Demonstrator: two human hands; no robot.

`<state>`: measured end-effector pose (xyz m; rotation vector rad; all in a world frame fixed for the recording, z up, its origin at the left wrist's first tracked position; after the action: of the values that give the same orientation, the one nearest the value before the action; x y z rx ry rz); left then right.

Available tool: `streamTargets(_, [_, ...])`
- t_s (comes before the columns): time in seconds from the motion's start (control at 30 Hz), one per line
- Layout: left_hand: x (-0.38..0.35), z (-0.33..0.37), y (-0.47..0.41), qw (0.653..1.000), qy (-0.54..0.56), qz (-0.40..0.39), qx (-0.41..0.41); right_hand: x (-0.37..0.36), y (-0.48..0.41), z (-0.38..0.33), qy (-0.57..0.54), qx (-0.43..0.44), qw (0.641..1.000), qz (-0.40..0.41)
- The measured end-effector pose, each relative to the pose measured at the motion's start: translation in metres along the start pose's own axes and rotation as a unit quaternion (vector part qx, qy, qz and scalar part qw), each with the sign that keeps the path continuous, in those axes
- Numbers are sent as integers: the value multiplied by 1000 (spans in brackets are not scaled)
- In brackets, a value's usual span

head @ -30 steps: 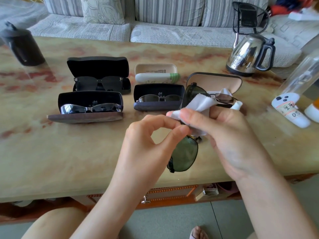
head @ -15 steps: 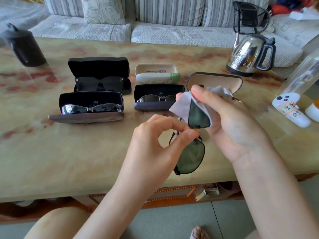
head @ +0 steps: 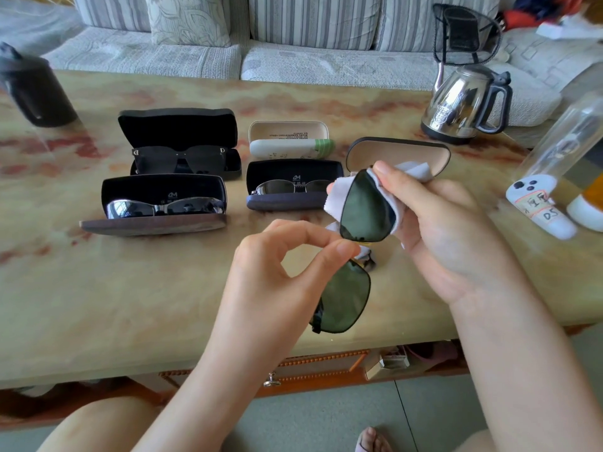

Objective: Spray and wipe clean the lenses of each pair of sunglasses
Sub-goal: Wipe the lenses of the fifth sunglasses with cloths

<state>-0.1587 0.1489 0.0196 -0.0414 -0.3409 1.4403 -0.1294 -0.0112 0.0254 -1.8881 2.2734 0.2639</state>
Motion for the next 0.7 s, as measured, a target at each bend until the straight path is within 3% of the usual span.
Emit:
streamTargets(0.17, [2, -2, -1, 1000, -6, 11, 1, -7, 7, 3, 89, 7, 993, -73])
streamTargets(0.37, [-4, 0, -1, 1000, -4, -6, 0, -4, 13, -9, 161, 54, 985, -13])
streamTargets(0.7, [-1, -3, 1, 999, 38, 16, 16, 4, 11, -14, 112, 95, 988, 42])
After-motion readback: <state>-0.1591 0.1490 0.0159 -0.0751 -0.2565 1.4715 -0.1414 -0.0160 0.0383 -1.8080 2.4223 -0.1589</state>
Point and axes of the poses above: each hand's wrist, its own y-axis away from the middle knuckle, its own x-axis out of the back of the hand, z = x × y, the point moved 9 cm from there along -y, towards the middle knuckle
